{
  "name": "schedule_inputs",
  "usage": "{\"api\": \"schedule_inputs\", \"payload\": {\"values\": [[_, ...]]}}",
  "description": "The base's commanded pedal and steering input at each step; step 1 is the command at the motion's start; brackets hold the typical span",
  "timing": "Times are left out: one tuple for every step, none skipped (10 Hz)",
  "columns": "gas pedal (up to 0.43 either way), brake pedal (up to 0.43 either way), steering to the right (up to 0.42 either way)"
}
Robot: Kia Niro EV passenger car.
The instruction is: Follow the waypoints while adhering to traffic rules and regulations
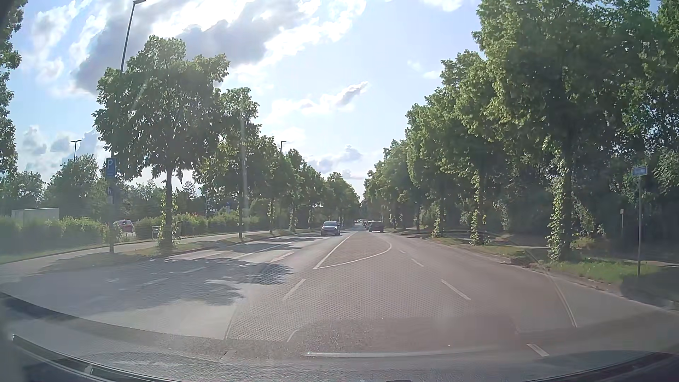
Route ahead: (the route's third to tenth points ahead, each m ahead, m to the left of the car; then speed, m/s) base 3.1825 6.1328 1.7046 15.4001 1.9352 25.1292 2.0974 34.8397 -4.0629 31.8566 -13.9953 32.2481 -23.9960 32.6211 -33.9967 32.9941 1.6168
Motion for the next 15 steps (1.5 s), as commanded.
{"api": "schedule_inputs", "payload": {"values": [[0.0,0.238,-0.008],[0.0,0.238,-0.008],[0.0,0.238,-0.009],[0.0,0.238,-0.009],[0.0,0.244,-0.009],[0.0,0.244,-0.01],[0.0,0.244,-0.014],[0.0,0.25,-0.021],[0.0,0.244,-0.033],[0.0,0.244,-0.046],[0.0,0.25,-0.076],[0.0,0.25,-0.114],[0.0,0.25,-0.135],[0.0,0.25,-0.157],[0.0,0.25,-0.165]]}}
